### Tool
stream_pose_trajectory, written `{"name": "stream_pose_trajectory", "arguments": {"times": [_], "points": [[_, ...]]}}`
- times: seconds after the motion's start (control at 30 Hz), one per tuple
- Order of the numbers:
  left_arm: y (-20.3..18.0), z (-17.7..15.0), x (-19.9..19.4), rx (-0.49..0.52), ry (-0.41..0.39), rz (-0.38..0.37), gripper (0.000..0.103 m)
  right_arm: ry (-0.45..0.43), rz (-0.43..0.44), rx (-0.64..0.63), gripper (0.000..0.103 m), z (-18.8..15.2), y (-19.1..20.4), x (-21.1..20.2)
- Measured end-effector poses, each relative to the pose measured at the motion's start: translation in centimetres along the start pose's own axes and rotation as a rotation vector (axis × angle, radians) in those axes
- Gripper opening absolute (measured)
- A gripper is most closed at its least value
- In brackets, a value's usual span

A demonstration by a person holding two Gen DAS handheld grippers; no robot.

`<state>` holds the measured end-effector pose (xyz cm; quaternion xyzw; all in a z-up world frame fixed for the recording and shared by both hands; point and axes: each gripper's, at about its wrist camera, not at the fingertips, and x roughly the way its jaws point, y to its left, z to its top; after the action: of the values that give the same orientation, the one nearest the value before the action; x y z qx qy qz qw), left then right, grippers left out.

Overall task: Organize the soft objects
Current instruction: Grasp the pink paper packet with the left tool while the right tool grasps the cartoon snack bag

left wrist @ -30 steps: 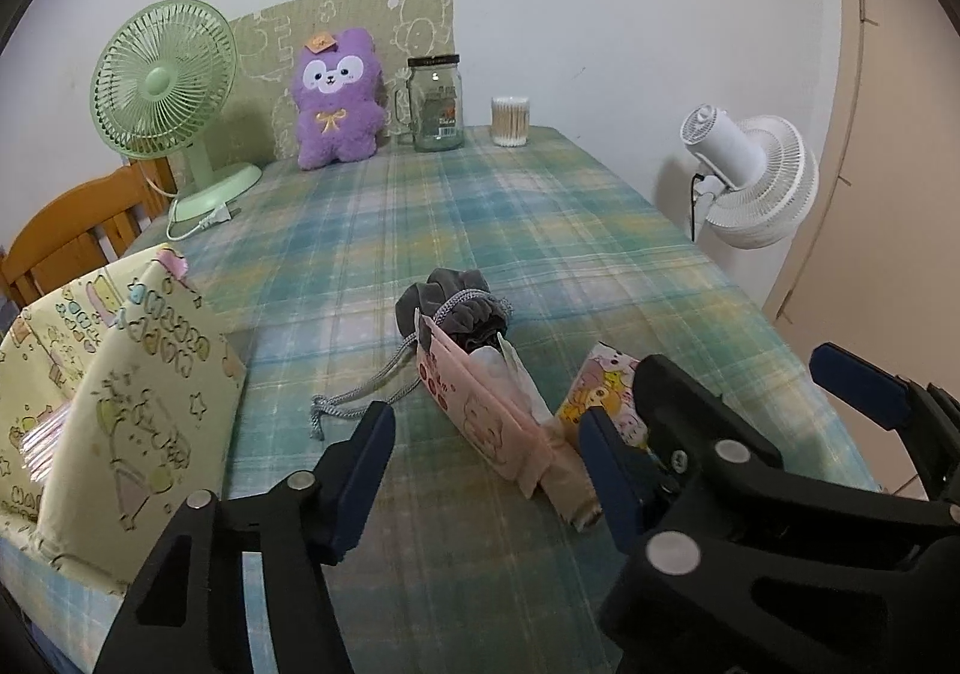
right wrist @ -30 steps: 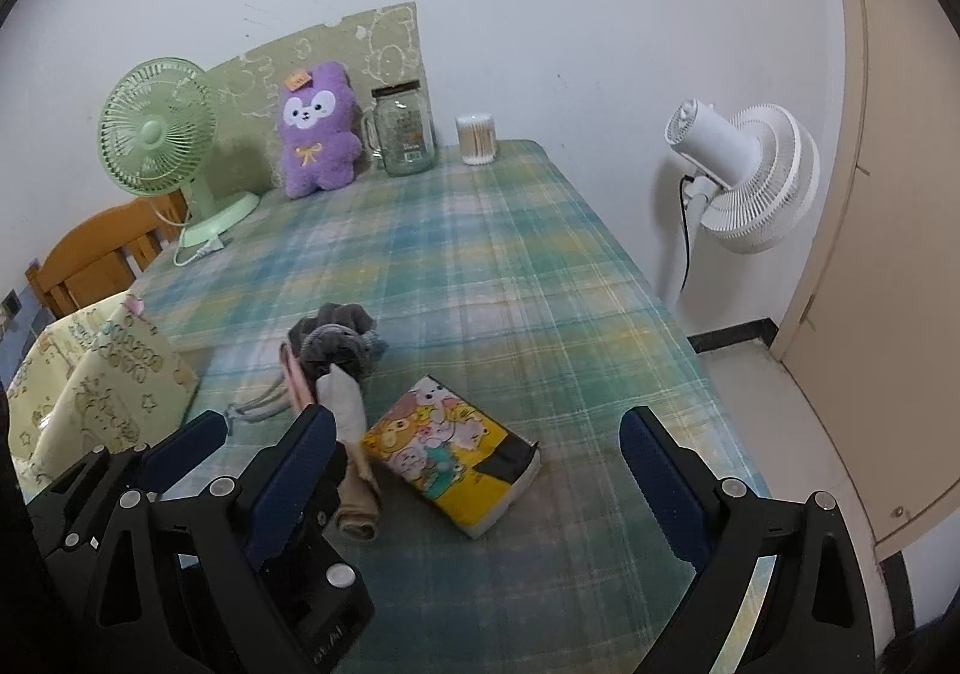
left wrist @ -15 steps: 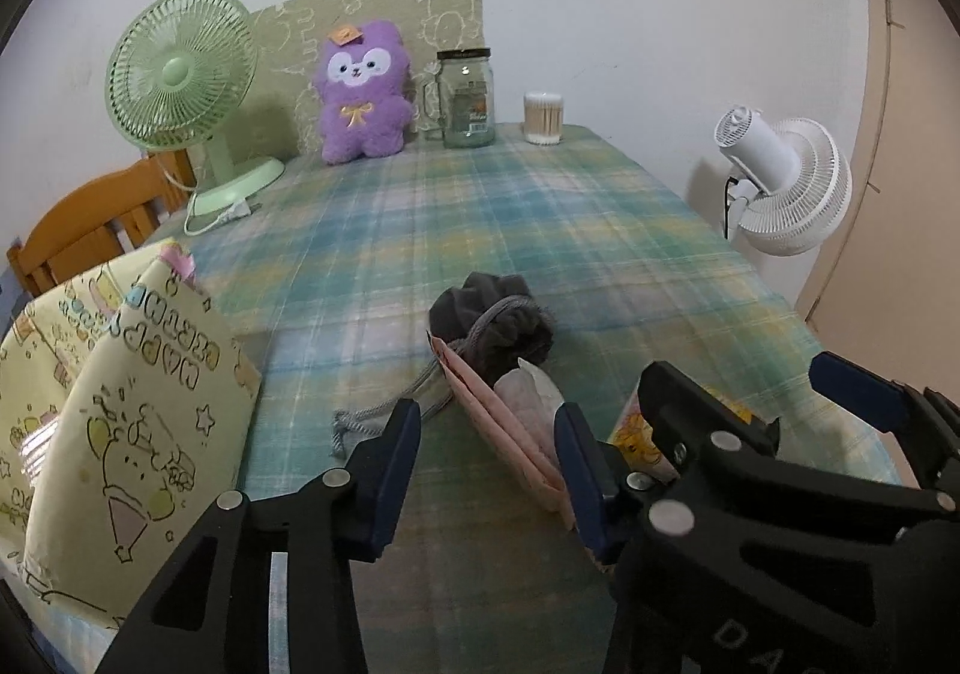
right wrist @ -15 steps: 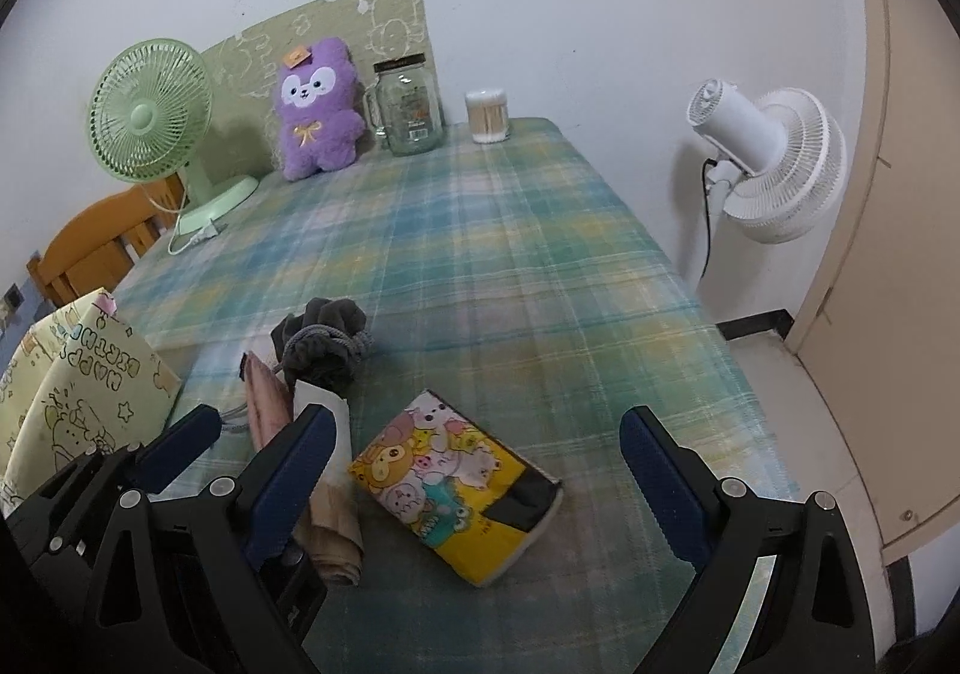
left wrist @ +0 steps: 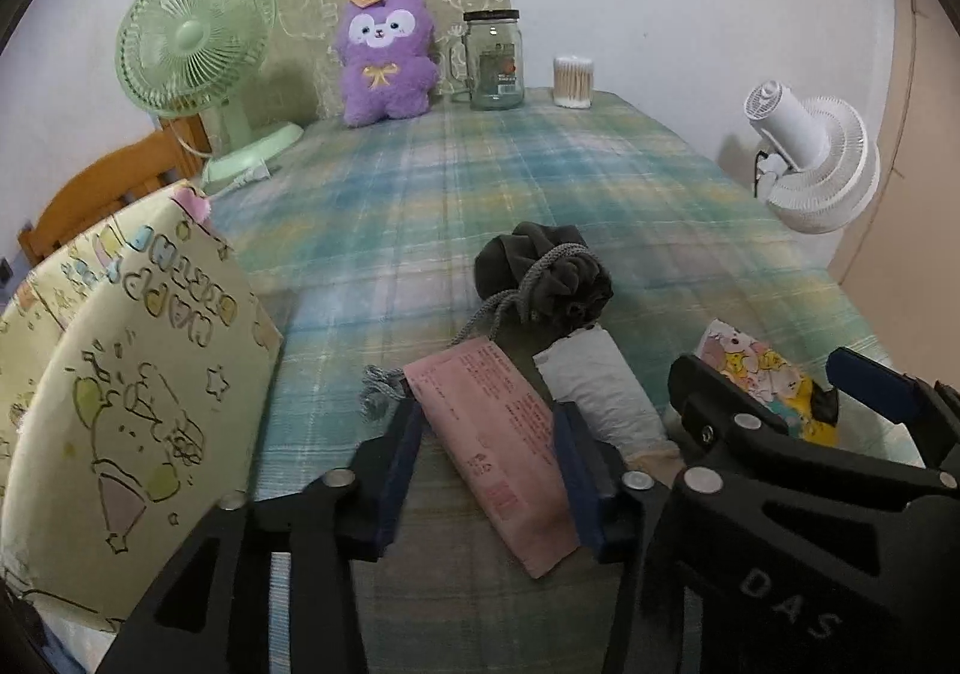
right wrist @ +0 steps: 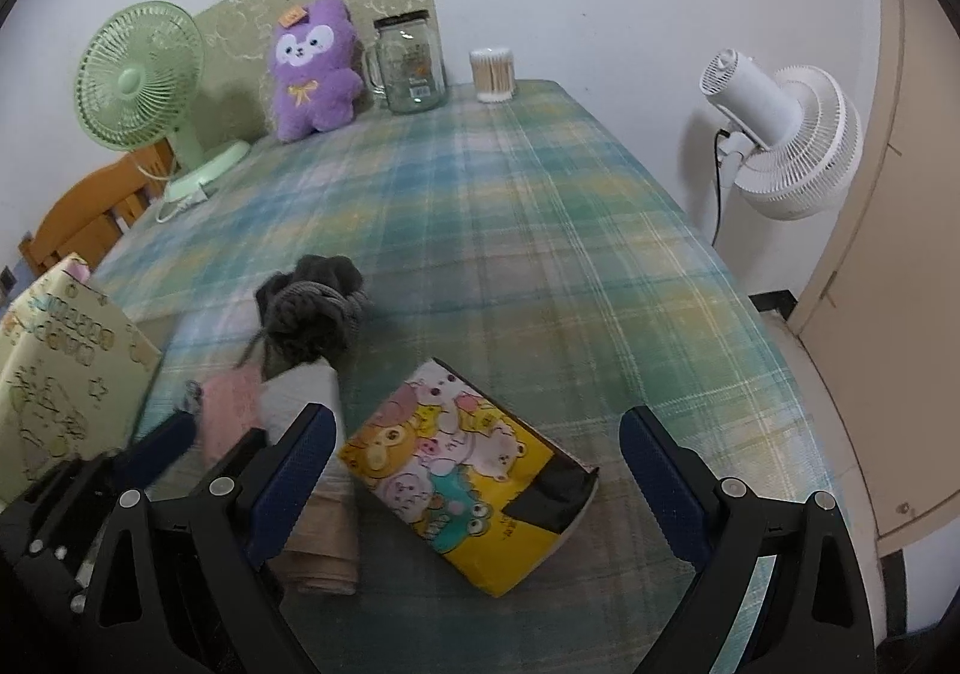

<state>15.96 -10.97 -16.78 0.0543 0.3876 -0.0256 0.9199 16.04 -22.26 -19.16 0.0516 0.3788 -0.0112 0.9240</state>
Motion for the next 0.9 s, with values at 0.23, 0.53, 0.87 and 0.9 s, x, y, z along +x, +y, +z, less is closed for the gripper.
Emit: {"name": "stream_pose_trajectory", "arguments": {"times": [0.23, 0.53, 0.87, 0.9], "points": [[-0.3, 0.0, 0.6, 0.007, 0.036, -0.018, 0.065, 0.037, 0.027, 0.015, 0.097, -0.2, -0.4, 0.9], [-1.3, 0.1, 1.0, 0.037, 0.031, -0.006, 0.071, 0.035, 0.013, 0.046, 0.097, -0.6, -1.5, 0.4], [-0.8, 0.5, 1.4, 0.016, 0.053, -0.06, 0.064, 0.035, 0.007, 0.067, 0.093, -0.3, -1.8, 0.4], [-0.9, 0.5, 1.4, 0.017, 0.054, -0.072, 0.062, 0.035, 0.006, 0.067, 0.093, -0.2, -1.8, 0.5]]}}
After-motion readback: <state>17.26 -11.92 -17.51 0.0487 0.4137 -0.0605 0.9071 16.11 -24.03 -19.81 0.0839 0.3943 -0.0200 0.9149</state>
